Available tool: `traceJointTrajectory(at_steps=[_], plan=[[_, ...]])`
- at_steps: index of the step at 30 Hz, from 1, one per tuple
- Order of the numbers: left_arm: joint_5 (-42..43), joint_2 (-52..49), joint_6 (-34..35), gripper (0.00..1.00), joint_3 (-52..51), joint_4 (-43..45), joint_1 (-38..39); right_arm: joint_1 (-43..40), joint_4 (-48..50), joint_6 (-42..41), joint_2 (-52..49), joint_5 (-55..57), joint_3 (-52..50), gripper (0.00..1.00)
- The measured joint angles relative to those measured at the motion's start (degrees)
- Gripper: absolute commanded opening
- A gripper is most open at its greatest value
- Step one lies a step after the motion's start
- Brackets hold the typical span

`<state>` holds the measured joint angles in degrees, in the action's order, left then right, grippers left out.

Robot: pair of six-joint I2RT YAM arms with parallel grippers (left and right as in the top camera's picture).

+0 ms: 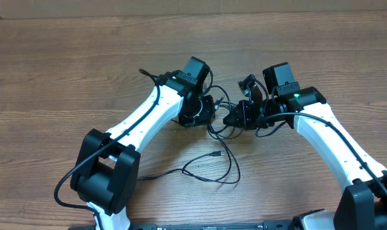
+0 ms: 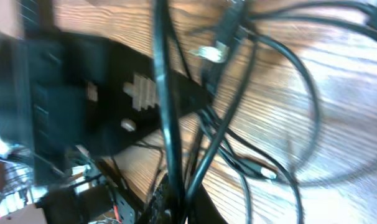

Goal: Untangle cables

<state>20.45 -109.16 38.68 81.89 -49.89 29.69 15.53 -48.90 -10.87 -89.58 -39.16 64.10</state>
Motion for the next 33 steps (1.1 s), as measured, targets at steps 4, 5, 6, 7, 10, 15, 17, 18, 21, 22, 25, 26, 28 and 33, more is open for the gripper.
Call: traceJointTrajectory(at_steps=[4, 5, 6, 7, 10, 15, 17, 18, 21, 22, 25, 26, 28, 33], plan=[[0.5, 0.0, -1.8, 0.04, 0.3, -0.7, -1.6, 0.1, -4.8, 0.0, 0.0, 6.2, 0.0, 0.04], [0.7, 0.0, -2.4, 0.04, 0.6, -0.9, -2.0, 0.1, -6.2, -0.3, 0.0, 8.5, 0.0, 0.04], [1.0, 0.0, -3.0, 0.04, 0.9, -0.9, -2.3, 0.2, -7.4, -0.7, 0.0, 10.9, 0.0, 0.04], [1.2, 0.0, -3.7, 0.04, 1.3, -1.0, -2.7, 0.2, -8.5, -1.2, 0.0, 13.3, 0.0, 0.04], [1.8, 0.0, -5.0, 0.04, 2.3, -1.7, -3.6, 0.3, -10.8, -3.2, 0.0, 20.1, -0.1, 0.04], [2.7, 0.0, -7.4, 0.04, 3.2, -3.3, -5.3, 0.4, -12.1, -9.9, 0.0, 31.2, -2.1, 0.04], [2.4, 0.0, -7.9, 0.04, 3.2, -4.3, -6.1, 0.4, -12.3, -13.2, 0.0, 35.5, -3.4, 0.04], [2.0, 0.0, -8.4, 0.04, 3.2, -4.8, -6.7, 0.3, -12.9, -15.1, 0.0, 38.2, -4.3, 0.05], [1.1, 0.0, -9.6, 0.04, 3.2, -5.9, -8.9, 0.2, -13.2, -20.8, 0.0, 44.0, -6.6, 0.04], [0.9, 0.0, -10.1, 0.04, 3.2, -6.3, -9.4, 0.2, -13.3, -22.3, 0.0, 45.3, -6.9, 0.04], [0.2, 0.0, -11.1, 0.04, 3.3, -7.5, -11.3, 0.2, -13.2, -27.6, 0.0, 49.6, -7.9, 0.04], [0.0, 0.0, -11.4, 0.04, 3.3, -7.9, -11.7, 0.2, -13.0, -28.7, 0.0, 50.3, -8.2, 0.05], [-0.2, 0.0, -12.2, 0.04, 3.3, -8.5, -12.2, -0.1, -10.9, -30.3, 0.0, 50.5, -8.4, 0.05], [-0.4, 0.0, -13.9, 0.04, 3.3, -9.2, -12.4, -0.5, 0.1, -21.9, 0.0, 37.5, -8.5, 0.27]])
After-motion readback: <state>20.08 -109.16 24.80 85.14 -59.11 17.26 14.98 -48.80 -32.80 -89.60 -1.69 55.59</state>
